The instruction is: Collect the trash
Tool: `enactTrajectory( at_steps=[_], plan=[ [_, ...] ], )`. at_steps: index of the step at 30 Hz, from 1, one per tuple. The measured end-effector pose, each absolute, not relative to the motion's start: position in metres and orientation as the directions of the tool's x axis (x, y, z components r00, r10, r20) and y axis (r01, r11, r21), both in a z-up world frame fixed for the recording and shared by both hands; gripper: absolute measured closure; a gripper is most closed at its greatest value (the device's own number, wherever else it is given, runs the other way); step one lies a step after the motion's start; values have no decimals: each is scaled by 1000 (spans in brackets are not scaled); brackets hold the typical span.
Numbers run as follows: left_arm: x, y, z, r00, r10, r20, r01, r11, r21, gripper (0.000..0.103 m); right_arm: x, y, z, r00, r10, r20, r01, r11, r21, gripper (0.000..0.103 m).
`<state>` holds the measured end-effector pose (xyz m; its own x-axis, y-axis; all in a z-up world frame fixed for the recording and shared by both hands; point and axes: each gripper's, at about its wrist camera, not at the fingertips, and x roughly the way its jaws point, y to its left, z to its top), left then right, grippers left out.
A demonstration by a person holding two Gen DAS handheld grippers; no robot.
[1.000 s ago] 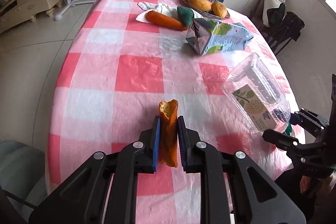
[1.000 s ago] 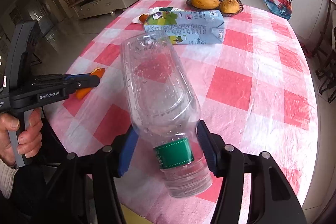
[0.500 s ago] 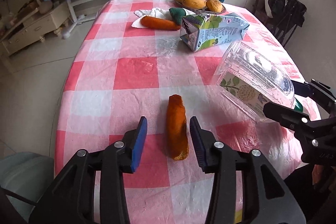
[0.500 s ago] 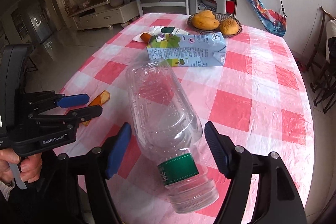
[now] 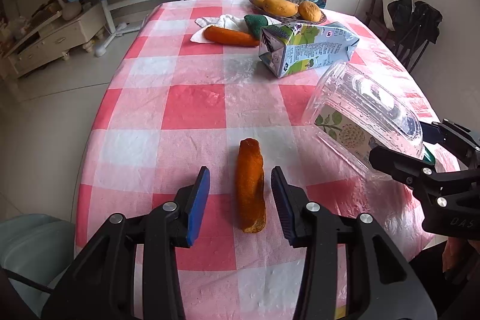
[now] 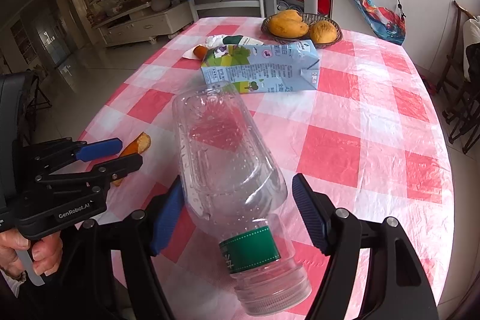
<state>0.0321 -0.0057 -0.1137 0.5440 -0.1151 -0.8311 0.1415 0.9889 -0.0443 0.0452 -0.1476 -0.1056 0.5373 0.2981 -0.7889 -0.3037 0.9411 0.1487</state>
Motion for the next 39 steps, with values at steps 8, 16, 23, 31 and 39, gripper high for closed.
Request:
enactTrajectory(
  at_steps=[8, 16, 23, 31, 39],
  plan=[
    [28, -18, -115, 560, -77, -825, 170, 985, 24, 86, 44, -148, -108, 531, 292, -796, -297, 943, 148, 43],
    [17, 2, -96, 589, -158, -793, 129, 987, -100, 88, 25, -157, -93, 523, 403, -751, -308, 911, 274, 43],
    [-20, 19, -85, 601, -222, -768, 127, 975, -183, 88, -37, -155, -83, 492, 490, -720, -328, 870, 368, 43],
    [-74, 16, -84, 591, -224, -775, 153, 974, -165, 88, -126, -130, -109, 398, 480, -782, -353, 867, 352, 43],
    [-128, -5, -106, 479, -214, -852, 260, 961, -95, 88, -136, -145, -103, 477, 429, -767, -244, 903, 354, 40]
  ],
)
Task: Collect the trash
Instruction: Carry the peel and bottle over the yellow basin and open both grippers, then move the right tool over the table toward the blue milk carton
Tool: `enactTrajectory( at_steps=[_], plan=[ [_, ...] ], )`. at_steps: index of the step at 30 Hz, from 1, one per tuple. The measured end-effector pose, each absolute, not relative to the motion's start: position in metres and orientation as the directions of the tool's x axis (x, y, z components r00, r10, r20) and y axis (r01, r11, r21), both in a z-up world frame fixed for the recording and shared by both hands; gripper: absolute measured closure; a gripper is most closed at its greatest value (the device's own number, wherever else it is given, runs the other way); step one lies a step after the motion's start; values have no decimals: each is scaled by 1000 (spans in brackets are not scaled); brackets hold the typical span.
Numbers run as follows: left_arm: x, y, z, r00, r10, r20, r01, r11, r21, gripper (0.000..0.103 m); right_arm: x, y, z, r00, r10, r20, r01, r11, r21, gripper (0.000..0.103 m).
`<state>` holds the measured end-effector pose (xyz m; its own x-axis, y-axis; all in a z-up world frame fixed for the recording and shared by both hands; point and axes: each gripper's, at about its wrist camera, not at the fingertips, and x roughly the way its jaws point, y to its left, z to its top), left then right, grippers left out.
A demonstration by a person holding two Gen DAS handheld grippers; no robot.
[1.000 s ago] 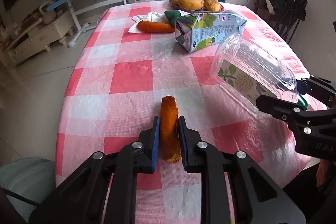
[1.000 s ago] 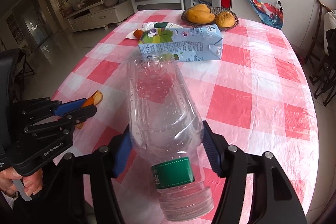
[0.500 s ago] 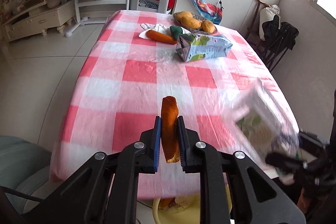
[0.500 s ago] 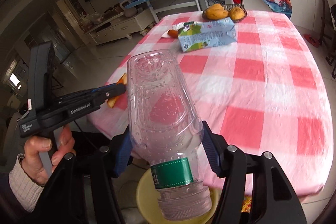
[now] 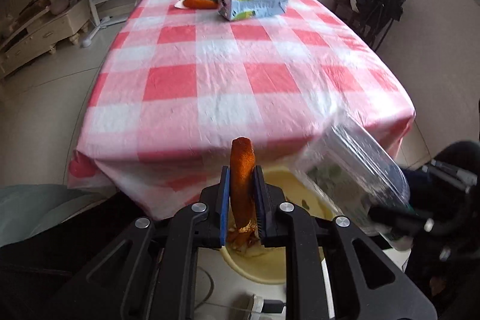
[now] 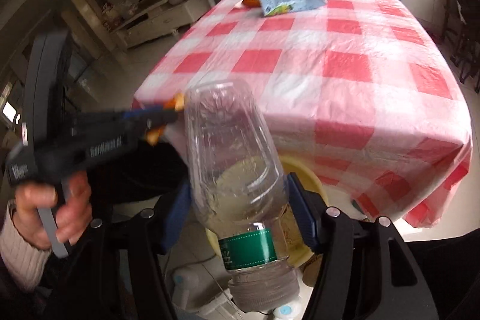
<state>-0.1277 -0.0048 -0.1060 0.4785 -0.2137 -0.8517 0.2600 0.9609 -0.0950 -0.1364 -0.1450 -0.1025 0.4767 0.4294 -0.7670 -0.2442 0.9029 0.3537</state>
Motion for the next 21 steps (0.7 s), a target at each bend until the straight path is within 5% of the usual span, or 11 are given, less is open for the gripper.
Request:
enactTrajectory(
  at_steps=[7, 9, 15, 21],
  plan=[
    [-145, -21, -111, 431, -207, -878, 334, 941, -58, 81, -103, -161, -80, 600, 336, -726, -159, 939, 304, 28],
    [-145, -14, -102, 468, -208, -859, 307, 950, -63, 65, -82, -162, -78, 615, 309, -726, -152, 949, 276, 27],
    [-138, 17, -75, 618, -185, -764, 166, 981, -103, 45, -17, -166, -88, 624, 214, -751, -119, 977, 179, 25],
    [-122, 29, -71, 643, -178, -744, 117, 984, -134, 41, 40, -163, -106, 569, 163, -806, -115, 986, 119, 24]
  ],
)
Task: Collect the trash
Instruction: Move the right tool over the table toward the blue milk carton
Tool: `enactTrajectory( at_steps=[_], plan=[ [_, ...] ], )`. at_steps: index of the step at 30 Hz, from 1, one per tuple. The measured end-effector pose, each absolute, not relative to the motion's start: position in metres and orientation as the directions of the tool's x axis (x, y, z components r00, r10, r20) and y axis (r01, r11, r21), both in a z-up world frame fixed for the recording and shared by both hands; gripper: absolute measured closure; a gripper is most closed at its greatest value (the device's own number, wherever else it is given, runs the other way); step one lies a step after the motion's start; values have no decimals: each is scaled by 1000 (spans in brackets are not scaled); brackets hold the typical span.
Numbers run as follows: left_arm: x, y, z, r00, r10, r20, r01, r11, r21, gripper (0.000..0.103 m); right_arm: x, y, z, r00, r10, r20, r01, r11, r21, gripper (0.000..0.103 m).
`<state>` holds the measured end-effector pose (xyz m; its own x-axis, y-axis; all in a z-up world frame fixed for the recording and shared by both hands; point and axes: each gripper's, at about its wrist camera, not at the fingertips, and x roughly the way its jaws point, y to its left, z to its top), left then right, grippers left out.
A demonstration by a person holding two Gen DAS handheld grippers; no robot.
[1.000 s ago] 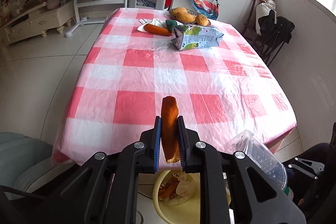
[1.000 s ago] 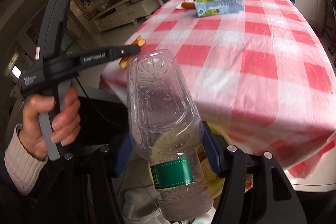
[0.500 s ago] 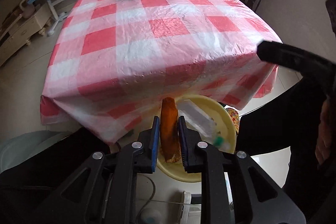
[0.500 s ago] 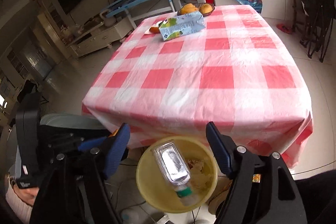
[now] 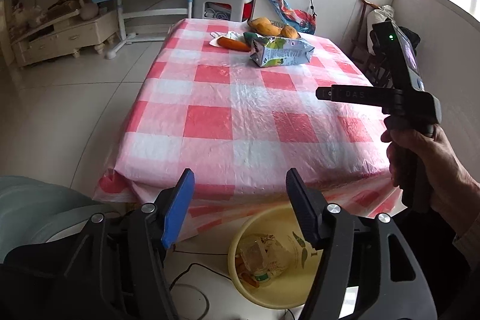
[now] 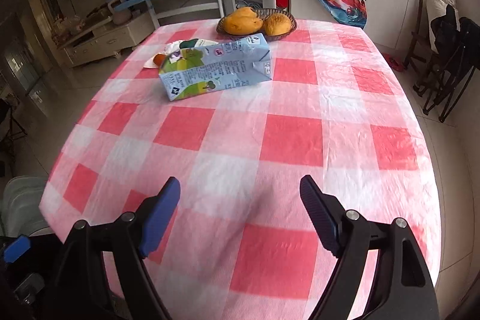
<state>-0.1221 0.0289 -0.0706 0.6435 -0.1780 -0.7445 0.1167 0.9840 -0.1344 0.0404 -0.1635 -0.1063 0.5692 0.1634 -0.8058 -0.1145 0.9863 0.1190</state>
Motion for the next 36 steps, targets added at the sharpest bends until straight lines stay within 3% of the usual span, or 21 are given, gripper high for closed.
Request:
enactTrajectory(
  at_steps=[7, 11, 20, 36],
  plan=[
    [-111, 23, -71, 644, -195, -740, 126, 981, -148, 40, 82, -163, -121, 545, 119, -830, -96, 992, 79, 23],
    [-110, 23, -71, 645, -203, -737, 122, 979, -163, 32, 95, -159, -125, 561, 99, -822, -105, 993, 48, 15],
    [-106, 29, -70, 641, -220, -735, 107, 974, -198, 31, 112, -145, -127, 556, 80, -828, -113, 993, 20, 8],
    [-106, 34, -67, 672, -186, -717, 61, 979, -196, 27, 90, -162, -124, 572, 76, -816, -5, 996, 89, 8]
  ],
)
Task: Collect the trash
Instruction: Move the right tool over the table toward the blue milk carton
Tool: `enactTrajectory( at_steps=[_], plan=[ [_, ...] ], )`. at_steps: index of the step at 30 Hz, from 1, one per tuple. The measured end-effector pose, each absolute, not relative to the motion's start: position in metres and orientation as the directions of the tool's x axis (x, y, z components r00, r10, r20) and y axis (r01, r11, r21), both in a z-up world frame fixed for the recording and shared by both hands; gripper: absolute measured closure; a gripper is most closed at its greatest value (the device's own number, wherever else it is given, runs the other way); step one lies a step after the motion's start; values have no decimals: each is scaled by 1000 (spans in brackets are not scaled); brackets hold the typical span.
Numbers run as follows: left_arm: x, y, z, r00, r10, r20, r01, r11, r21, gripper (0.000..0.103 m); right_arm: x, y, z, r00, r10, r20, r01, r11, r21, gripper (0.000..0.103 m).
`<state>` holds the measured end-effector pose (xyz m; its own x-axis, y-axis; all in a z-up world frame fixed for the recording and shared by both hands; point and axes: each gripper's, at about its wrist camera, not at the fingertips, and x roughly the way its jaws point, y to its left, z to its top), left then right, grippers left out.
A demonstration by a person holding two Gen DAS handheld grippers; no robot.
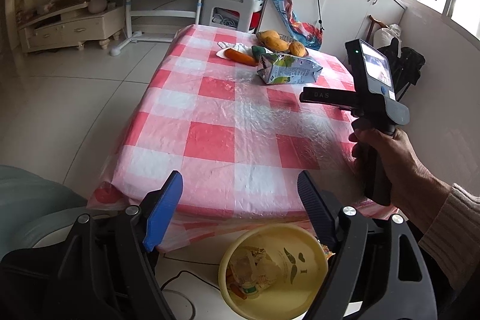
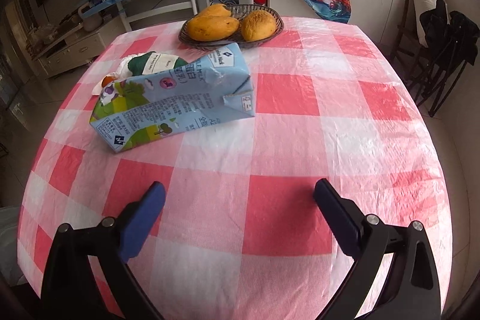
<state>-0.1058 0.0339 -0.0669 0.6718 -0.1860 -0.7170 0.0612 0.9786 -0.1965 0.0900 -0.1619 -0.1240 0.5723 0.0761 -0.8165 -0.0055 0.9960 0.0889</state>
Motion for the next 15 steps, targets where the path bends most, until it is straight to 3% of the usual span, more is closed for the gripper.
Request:
enactTrajectory(
  at_steps=[15],
  plan=[
    [-109, 42, -66, 698, -135, -703, -3, 981, -192, 27, 41, -164, -110, 586, 193, -787, -72, 980, 187, 8]
  ],
)
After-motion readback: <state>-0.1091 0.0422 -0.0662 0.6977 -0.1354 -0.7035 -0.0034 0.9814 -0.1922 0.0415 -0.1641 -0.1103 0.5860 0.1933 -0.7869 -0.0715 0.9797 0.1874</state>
